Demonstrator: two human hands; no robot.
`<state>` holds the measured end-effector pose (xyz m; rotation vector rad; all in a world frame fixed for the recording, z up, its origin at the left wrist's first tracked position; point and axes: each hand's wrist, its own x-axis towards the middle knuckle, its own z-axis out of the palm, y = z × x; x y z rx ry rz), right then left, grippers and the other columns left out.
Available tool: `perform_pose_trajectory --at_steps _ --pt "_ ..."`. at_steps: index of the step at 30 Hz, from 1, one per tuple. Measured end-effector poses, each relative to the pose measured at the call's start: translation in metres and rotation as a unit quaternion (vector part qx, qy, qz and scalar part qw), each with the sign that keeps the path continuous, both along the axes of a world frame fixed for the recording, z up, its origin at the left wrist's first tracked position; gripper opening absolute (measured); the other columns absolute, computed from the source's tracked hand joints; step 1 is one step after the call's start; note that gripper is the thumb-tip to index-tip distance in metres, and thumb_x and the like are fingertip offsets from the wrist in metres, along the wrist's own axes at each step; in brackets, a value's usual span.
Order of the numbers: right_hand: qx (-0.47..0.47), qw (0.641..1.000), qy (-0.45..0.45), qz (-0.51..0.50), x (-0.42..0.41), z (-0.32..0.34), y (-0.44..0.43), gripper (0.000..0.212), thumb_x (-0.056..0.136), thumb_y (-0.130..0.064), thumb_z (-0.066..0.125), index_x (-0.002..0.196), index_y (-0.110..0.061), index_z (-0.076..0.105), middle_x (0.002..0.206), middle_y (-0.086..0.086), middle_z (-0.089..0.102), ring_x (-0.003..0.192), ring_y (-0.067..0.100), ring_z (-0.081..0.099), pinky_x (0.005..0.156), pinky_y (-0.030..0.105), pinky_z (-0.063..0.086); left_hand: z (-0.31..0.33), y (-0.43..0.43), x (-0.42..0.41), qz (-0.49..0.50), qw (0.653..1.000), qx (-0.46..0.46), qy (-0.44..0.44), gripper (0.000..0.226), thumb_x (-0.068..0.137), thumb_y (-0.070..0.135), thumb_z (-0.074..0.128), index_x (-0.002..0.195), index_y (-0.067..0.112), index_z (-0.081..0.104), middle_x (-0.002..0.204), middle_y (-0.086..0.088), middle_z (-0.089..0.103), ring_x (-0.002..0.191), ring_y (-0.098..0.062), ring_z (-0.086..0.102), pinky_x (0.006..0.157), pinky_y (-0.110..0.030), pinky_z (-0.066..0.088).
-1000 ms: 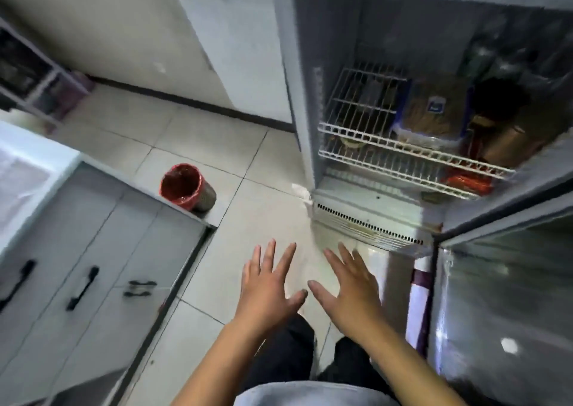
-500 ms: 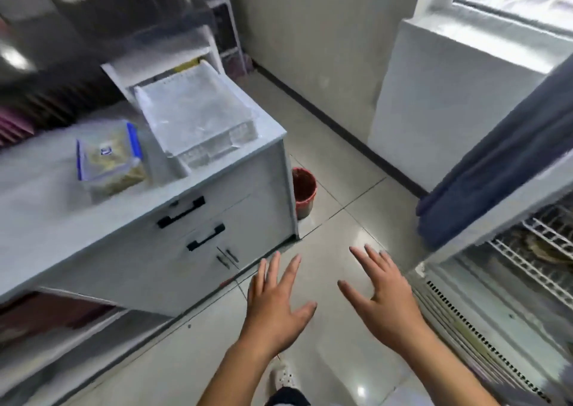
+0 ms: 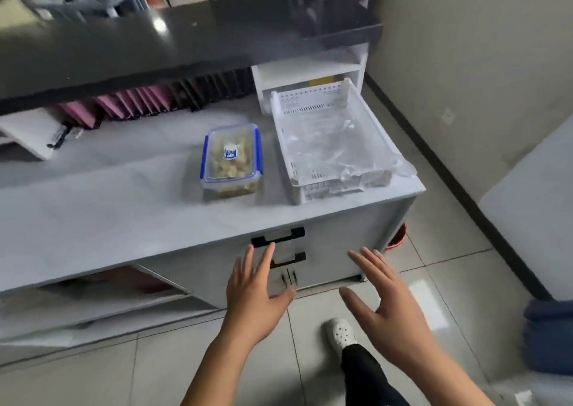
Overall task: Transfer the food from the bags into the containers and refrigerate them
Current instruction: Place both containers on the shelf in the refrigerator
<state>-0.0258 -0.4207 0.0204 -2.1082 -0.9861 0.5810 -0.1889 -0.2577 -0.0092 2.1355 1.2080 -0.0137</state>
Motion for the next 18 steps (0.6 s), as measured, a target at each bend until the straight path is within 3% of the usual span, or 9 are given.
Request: perform_pose_trajectory --at_steps 4,10,18 --pt "0.020 0.992 -0.004 0.127 0.020 -0.003 0.074 0.061 0.090 -0.048 0.062 0.146 -0.041 0.040 0.159 -0.019 0.027 0.150 0.000 0.011 0.122 0.036 0.020 0.004 0.034 0.002 0.068 0.997 0.026 0.032 0.089 0.090 0.056 0.060 0.153 0.049 -0.002 0.166 0.006 -0.015 0.153 -0.022 -0.012 0.124 -0.043 0.004" --pt "0.010 0.961 -0.002 0.277 0.034 -0.002 0.177 0.065 0.092 -0.052 0.055 0.151 -0.046 0.027 0.162 -0.019 0.014 0.152 0.004 0.001 0.123 0.034 0.011 0.023 0.082 -0.004 0.172 0.983 0.045 0.036 0.089 0.088 0.058 0.061 0.152 0.053 -0.001 0.166 0.010 -0.014 0.153 -0.019 -0.014 0.123 -0.043 0.007" --pt "-0.109 0.922 -0.144 0.342 0.029 0.003 0.290 0.078 0.092 -0.060 0.050 0.155 -0.044 0.007 0.166 -0.006 -0.010 0.153 0.017 -0.012 0.122 0.049 0.007 0.030 0.163 -0.008 0.171 0.983 0.048 0.041 0.087 0.090 0.049 0.062 0.155 0.045 0.004 0.166 0.008 -0.011 0.153 -0.020 -0.009 0.123 -0.041 0.008"
